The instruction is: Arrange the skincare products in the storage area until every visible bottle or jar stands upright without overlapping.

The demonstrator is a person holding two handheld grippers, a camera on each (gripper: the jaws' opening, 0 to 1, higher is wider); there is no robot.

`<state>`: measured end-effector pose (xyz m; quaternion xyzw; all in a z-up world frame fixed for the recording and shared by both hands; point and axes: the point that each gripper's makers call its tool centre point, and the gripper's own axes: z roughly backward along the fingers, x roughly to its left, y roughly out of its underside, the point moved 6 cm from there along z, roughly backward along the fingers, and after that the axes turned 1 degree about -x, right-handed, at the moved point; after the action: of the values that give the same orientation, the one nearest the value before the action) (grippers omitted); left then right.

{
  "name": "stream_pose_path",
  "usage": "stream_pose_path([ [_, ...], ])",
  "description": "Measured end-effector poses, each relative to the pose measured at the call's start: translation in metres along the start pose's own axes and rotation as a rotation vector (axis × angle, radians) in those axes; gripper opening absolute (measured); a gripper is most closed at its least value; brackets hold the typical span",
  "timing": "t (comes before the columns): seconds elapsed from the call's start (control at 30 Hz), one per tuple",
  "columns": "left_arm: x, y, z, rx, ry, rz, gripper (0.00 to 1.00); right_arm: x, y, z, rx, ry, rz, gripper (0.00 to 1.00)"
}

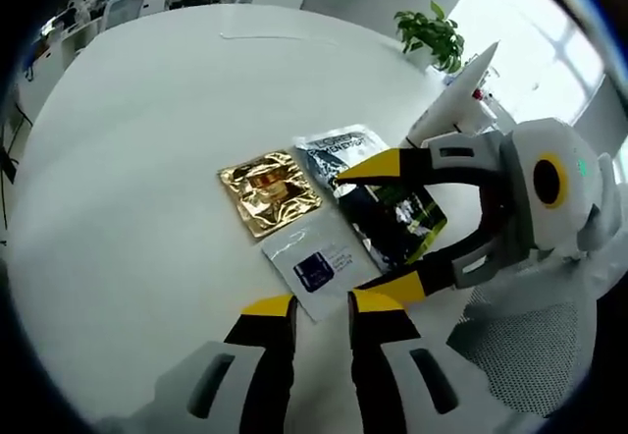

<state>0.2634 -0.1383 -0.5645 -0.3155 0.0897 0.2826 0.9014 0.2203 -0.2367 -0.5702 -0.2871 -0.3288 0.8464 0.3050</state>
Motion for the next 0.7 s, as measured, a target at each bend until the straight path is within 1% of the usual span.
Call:
stream_pose_path([
  [0.07, 0.0019, -0.0008, 0.0012, -0.005, -0.008, -0.004, 0.18, -0.0001, -0.0001, -0.0002, -0.001, 0.000, 0.002, 0.43],
  [0.1, 0.0040, -0.0032, 0.0017, -0.022, -0.022, -0.005, 0.18, 0.0000, -0.0001, -0.0002, 0.000, 0.000, 0.003, 0.43],
  [0.13, 0.0041, -0.0039, 0.0019, -0.025, -0.024, -0.001, 0.17, 0.0001, -0.0001, -0.0003, 0.000, 0.000, 0.002, 0.43],
  [0.33, 0.0031, -0.0018, 0.0008, -0.014, -0.034, -0.010, 0.17, 0.0009, -0.0014, -0.0017, -0.003, -0.001, -0.005, 0.42],
  [0.53, 0.0050, -0.0014, 0.0000, -0.008, -0.031, -0.008, 0.17, 0.0028, -0.0033, -0.0026, -0.006, -0.007, 0.001, 0.43],
  [0.7, 0.0059, -0.0033, 0.0003, -0.019, -0.032, -0.007, 0.17, 0.0015, -0.0030, -0.0015, -0.005, -0.004, 0.004, 0.44],
])
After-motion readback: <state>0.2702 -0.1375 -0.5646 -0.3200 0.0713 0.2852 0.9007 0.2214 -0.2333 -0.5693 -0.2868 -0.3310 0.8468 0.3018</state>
